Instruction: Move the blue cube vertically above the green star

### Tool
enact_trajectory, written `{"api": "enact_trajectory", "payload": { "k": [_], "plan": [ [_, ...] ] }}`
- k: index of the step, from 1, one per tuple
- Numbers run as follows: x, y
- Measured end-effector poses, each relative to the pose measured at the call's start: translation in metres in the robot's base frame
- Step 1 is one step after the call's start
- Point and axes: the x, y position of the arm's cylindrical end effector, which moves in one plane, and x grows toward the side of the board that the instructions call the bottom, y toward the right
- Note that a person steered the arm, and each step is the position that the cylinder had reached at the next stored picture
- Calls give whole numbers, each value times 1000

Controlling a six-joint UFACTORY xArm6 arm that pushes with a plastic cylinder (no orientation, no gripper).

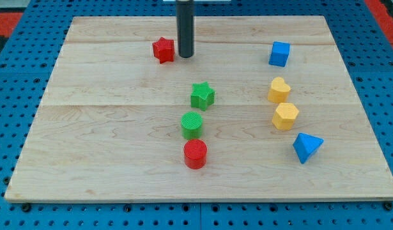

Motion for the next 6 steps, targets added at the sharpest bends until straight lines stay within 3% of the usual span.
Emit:
{"api": "enact_trajectory", "payload": {
  "k": [1, 2, 3, 4, 6],
  "plan": [
    [0, -47],
    [-5, -42],
    [-46, 9],
    [-60, 77],
    [-58, 198]
  ]
}}
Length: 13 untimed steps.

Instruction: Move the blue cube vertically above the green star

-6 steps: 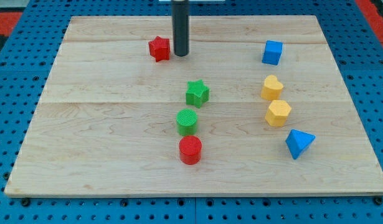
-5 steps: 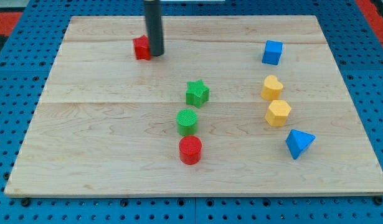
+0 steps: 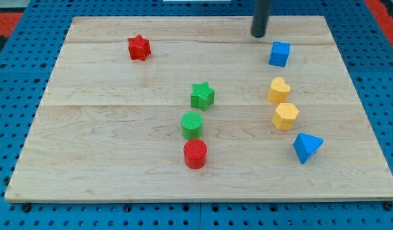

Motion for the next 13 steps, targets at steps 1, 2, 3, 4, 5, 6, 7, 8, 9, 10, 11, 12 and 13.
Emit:
{"api": "enact_trajectory", "payload": {
  "k": [1, 2, 3, 4, 5, 6, 7, 8, 9, 10, 11, 12, 13],
  "plan": [
    [19, 57],
    [70, 55],
    [76, 30],
    [69, 29],
    [69, 24],
    [69, 20],
    [69, 8],
    [72, -39],
    [72, -90],
    [71, -91],
    [59, -18],
    [48, -43],
    [47, -102]
  ]
}}
